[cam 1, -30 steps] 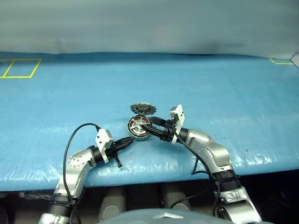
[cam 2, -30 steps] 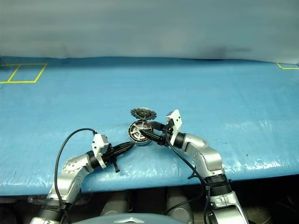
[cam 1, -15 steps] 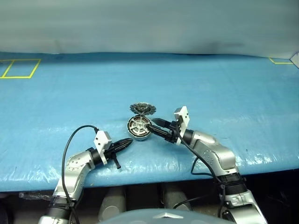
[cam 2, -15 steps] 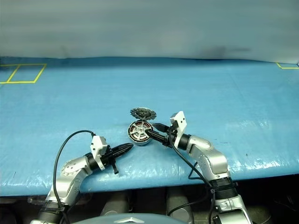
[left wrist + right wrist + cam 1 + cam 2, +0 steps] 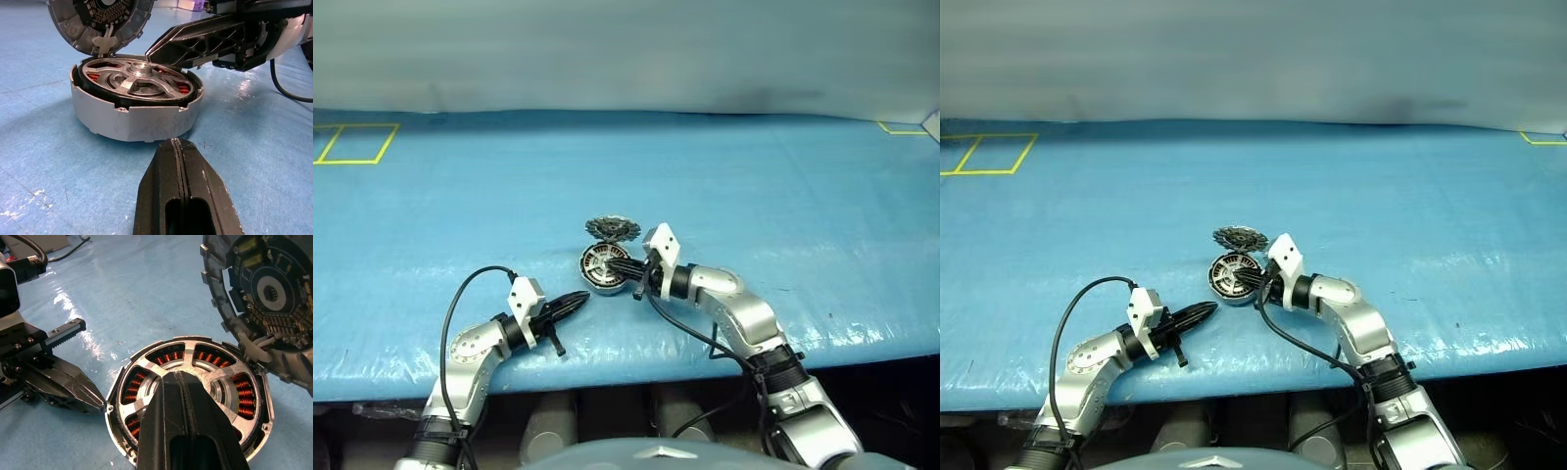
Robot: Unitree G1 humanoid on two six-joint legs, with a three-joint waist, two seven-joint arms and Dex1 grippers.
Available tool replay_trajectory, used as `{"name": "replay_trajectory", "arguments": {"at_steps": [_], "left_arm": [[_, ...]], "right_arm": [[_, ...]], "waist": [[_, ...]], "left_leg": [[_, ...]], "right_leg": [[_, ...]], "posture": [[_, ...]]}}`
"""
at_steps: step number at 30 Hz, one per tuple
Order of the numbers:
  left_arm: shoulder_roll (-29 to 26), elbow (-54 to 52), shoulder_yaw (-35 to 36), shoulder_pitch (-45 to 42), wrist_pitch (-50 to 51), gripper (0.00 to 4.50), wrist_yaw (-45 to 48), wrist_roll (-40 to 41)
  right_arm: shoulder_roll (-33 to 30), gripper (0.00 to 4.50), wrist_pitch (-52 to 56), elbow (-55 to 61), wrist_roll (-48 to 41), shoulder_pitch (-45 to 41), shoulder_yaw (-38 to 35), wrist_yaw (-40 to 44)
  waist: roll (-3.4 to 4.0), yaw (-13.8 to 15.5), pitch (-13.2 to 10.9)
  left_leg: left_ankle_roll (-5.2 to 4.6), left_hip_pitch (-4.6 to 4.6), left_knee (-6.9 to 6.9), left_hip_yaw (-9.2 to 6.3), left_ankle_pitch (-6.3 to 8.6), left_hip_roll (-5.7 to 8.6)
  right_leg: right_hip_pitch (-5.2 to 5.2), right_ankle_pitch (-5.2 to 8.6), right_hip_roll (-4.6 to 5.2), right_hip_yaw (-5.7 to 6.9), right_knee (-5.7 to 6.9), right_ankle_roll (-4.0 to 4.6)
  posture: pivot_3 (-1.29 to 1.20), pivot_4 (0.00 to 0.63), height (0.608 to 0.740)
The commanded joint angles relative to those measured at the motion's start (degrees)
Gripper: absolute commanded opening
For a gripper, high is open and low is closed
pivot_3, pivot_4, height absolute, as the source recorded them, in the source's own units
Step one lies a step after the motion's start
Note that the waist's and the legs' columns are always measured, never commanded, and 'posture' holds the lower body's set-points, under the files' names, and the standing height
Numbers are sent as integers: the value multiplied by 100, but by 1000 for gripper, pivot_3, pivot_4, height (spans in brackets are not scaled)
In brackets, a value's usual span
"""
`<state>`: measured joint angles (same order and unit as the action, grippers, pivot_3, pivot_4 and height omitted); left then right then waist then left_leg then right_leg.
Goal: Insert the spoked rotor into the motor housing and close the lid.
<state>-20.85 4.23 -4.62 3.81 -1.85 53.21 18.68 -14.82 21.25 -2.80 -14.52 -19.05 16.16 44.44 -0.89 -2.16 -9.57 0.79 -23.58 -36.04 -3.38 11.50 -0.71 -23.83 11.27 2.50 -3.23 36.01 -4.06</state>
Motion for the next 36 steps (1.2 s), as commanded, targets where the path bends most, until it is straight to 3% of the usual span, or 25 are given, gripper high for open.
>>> {"name": "replay_trajectory", "arguments": {"at_steps": [1,7,17,22,26,30,36], "left_arm": [[-15,-156,63,31,-79,0,-29,30],[12,-160,29,55,-100,0,-75,9],[2,-177,33,97,-95,0,-107,0],[16,-200,33,121,-84,0,-109,24],[24,-205,28,133,-86,0,-110,26],[30,-162,41,108,-107,0,-119,16],[54,-108,22,41,-113,0,-113,2]], "right_arm": [[123,13,-236,-78,115,-133,41,-14],[180,13,-149,-316,372,-206,217,-40],[-268,13,420,-299,1433,-254,1006,-279],[-216,13,632,-266,1516,-251,932,-556],[-131,13,465,-123,1204,-196,735,-463],[148,13,52,462,344,36,216,-81],[108,13,227,861,168,167,-189,-325]], "waist": [[0,0,0],[1,-5,2],[36,-9,63],[27,-4,84],[23,-4,90],[24,7,87],[32,2,80]], "left_leg": [[0,0,0,0,0,0],[0,5,0,0,0,0],[0,22,-1,3,0,-2],[8,54,4,3,5,-2],[8,58,3,4,5,-2],[8,51,6,2,6,-1],[5,-6,11,1,4,-2]], "right_leg": [[1,0,0,0,0,0],[5,0,0,-1,1,0],[16,0,1,-1,2,1],[18,4,6,0,-2,4],[19,4,9,0,-2,4],[14,4,10,0,-3,4],[-14,3,2,3,-1,6]], "posture": [[0,150,740],[0,150,740],[0,150,740],[0,150,740],[0,150,740],[0,150,740],[0,150,740]]}}
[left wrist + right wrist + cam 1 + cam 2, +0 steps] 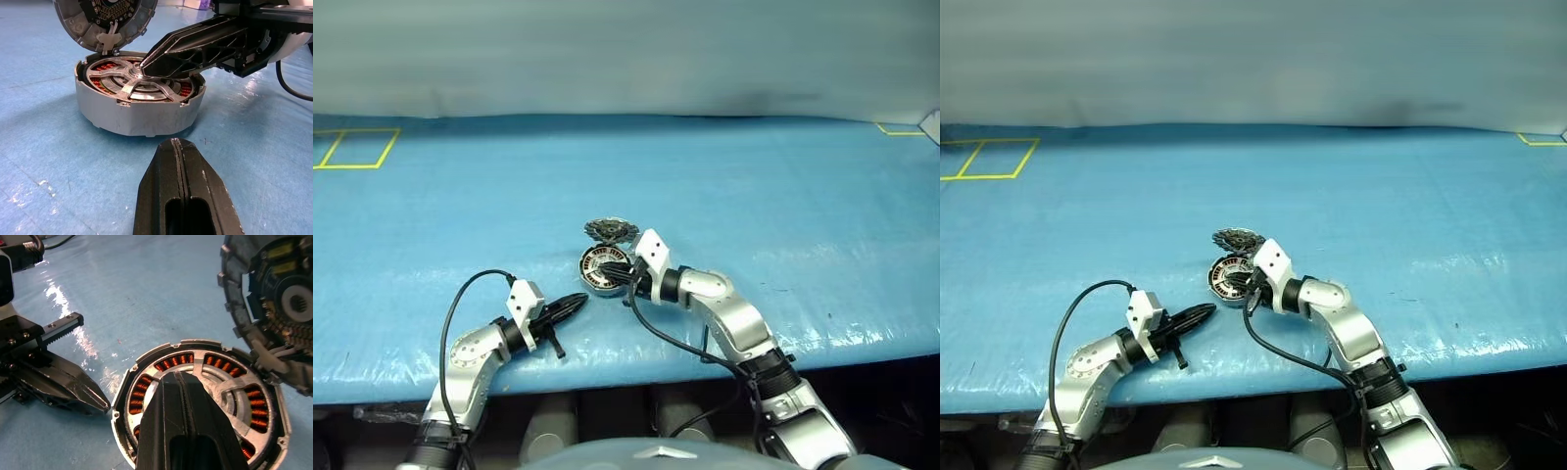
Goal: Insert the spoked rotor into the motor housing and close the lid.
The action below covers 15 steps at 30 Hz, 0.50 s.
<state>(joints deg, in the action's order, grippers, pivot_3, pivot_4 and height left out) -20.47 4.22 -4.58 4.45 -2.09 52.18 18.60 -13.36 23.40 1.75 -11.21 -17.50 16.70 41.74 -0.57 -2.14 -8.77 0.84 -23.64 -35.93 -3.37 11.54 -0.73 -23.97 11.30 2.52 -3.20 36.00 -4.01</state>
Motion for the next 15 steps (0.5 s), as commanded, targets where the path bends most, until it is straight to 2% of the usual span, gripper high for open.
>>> {"name": "replay_trajectory", "arguments": {"at_steps": [1,4,10,12,15], "left_arm": [[18,-96,17,-35,-88,0,-6,10],[15,-82,31,-57,-87,0,3,24],[-2,-66,57,-33,-96,0,15,35],[2,-85,69,-11,-91,0,11,54],[-4,-142,82,21,-67,0,24,94]], "right_arm": [[-67,13,41,514,-202,58,-342,-122],[-234,13,215,829,-175,189,-573,-369],[-987,13,848,879,579,395,-502,-926],[-974,13,1032,607,846,334,-530,-1330],[-497,13,995,65,925,78,-860,-2068]], "waist": [[0,3,0],[-2,9,-3],[-4,11,-4],[-4,-8,-4],[-5,-17,-5]], "left_leg": [[0,0,1,-1,0,0],[1,-1,0,-1,1,0],[2,-2,-2,2,1,1],[2,-4,1,3,1,0],[2,-5,3,6,1,-3]], "right_leg": [[0,1,0,1,-1,0],[0,2,0,1,-2,0],[-2,2,4,0,-5,1],[-7,3,3,0,-4,1],[-13,2,0,-2,-3,2]], "posture": [[0,150,740],[0,150,740],[0,150,740],[0,150,740],[0,150,740]]}}
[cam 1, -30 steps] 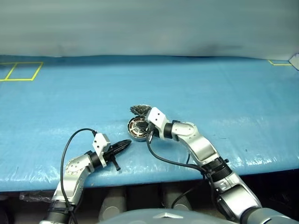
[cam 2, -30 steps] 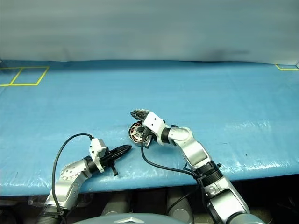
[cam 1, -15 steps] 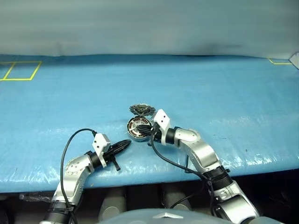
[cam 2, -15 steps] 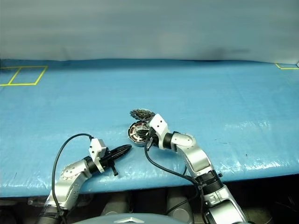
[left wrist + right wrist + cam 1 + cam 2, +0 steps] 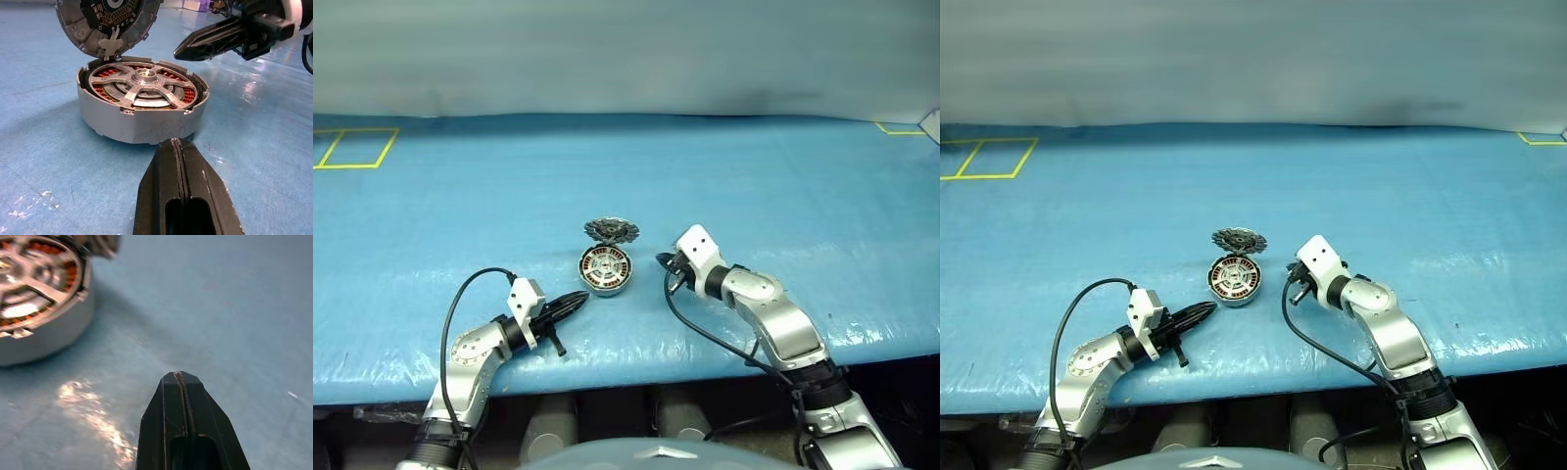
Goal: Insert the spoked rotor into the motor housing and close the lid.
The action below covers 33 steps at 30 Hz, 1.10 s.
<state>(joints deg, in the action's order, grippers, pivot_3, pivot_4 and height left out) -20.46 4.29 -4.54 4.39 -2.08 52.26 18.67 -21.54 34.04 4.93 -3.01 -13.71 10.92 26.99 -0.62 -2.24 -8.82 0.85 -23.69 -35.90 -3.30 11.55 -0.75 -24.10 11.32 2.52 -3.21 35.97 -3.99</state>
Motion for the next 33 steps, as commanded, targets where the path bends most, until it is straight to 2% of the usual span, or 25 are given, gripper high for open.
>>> {"name": "replay_trajectory", "arguments": {"at_steps": [1,8,13,22,33], "left_arm": [[-13,-165,84,33,-61,0,27,100],[-41,-201,128,39,-61,0,49,116],[-14,-320,132,161,-83,0,41,136],[-8,-350,178,260,-76,0,38,151],[-4,-300,279,282,-118,0,-66,111]], "right_arm": [[468,13,-204,-452,109,-423,-344,-723],[1189,13,-1116,-1724,-207,-1341,-893,-1066],[1501,13,-1479,-2425,-856,-1896,-1348,-607],[1699,13,-326,-1929,-2414,-2181,-1601,760],[1445,13,378,-1663,-2599,-2100,-970,1644]], "waist": [[1,-19,-1],[-1,-12,-5],[4,-24,-8],[16,-71,-16],[20,-110,-18]], "left_leg": [[0,-2,0,3,0,-1],[-2,-4,-2,4,-1,1],[-2,-3,2,2,-1,1],[-3,2,3,-1,-1,-1],[-3,4,3,-2,-1,-1]], "right_leg": [[-3,0,-1,-2,2,0],[-1,-1,-2,-4,2,-1],[2,-2,-4,-4,2,0],[8,-2,-6,-4,3,0],[8,-1,-6,-3,5,1]], "posture": [[0,150,740],[0,150,740],[0,150,740],[0,150,740],[0,150,740]]}}
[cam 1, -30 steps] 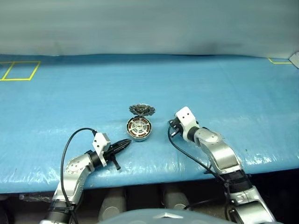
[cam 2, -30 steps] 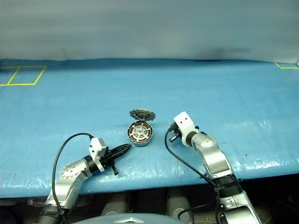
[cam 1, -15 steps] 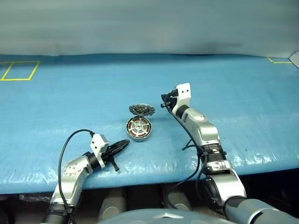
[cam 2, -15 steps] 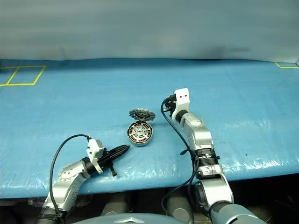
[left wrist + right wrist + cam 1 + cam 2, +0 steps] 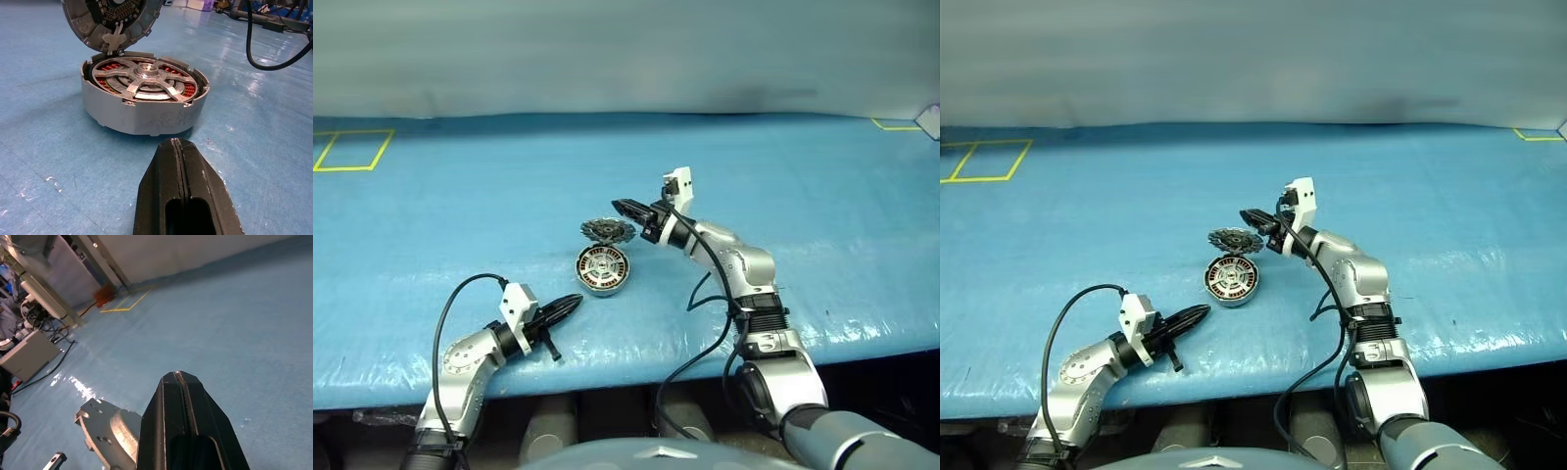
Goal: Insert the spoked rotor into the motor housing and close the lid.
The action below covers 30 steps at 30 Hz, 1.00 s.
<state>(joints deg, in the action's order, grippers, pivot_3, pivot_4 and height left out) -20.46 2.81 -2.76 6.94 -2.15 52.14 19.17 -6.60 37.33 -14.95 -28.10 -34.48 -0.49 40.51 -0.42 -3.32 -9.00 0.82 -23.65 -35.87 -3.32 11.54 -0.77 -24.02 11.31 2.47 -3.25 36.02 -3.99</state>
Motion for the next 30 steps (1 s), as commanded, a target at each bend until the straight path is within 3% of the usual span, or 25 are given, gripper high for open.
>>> {"name": "replay_trajectory", "arguments": {"at_steps": [1,10,16,30], "left_arm": [[-3,-159,132,37,-116,0,-85,67],[-34,-180,390,180,-153,0,-291,112],[-71,-272,460,259,-124,0,-300,196],[-55,-375,285,175,-98,0,-221,193]], "right_arm": [[-70,13,47,373,-44,28,276,351],[-506,13,-173,1122,354,707,1227,886],[-769,13,-563,1011,1155,1024,1953,698],[-492,13,-1350,648,1629,1259,1801,53]], "waist": [[0,-5,0],[-1,-11,0],[-3,-24,2],[-10,-18,8]], "left_leg": [[0,0,0,0,0,0],[0,-1,0,0,0,1],[1,6,-1,1,0,-1],[2,22,-6,0,1,-4]], "right_leg": [[0,0,0,0,0,0],[-1,0,2,0,-1,0],[0,1,1,1,1,0],[19,1,3,3,0,0]], "posture": [[0,150,740],[0,150,740],[0,150,740],[0,150,740]]}}
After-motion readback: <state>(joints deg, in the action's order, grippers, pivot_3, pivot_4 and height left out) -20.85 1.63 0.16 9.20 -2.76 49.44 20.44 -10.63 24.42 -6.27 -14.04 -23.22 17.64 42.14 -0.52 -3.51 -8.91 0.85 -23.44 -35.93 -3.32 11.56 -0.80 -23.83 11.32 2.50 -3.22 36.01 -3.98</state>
